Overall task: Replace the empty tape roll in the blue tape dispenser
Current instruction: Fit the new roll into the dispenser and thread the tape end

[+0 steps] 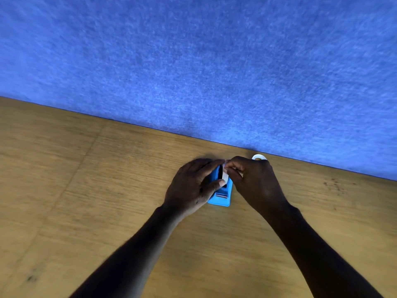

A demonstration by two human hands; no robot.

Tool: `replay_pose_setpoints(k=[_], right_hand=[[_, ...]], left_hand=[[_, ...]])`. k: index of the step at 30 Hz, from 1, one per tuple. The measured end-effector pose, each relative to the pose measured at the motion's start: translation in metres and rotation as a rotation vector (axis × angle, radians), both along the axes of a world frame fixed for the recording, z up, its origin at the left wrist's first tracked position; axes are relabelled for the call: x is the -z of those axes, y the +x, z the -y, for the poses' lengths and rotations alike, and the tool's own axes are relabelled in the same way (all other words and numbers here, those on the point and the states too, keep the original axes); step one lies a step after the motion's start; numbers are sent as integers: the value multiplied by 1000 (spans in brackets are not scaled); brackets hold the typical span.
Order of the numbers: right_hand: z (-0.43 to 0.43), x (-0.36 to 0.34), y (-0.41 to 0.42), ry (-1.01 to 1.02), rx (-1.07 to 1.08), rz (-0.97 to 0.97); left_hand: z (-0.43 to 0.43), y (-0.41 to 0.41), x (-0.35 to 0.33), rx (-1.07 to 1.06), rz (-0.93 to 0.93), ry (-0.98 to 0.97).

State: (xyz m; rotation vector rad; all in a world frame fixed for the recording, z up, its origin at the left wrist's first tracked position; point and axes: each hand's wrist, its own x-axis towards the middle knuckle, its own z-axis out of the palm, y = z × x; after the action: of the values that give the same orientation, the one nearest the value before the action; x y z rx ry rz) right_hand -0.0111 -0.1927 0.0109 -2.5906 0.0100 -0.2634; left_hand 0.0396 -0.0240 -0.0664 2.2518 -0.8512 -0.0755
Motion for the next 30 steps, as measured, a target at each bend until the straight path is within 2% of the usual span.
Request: replay_pose_setpoints(k=[10, 23, 30], right_hand=[[-4, 1, -4, -145, -45, -52], [-8, 2, -11, -65, -10, -51], [-6, -6, -12, -58, -52, -67]], left_hand=[[0, 1, 1, -7, -7, -1], [1, 4, 4, -28, -80, -77], [2, 4, -3, -5, -35, -49]])
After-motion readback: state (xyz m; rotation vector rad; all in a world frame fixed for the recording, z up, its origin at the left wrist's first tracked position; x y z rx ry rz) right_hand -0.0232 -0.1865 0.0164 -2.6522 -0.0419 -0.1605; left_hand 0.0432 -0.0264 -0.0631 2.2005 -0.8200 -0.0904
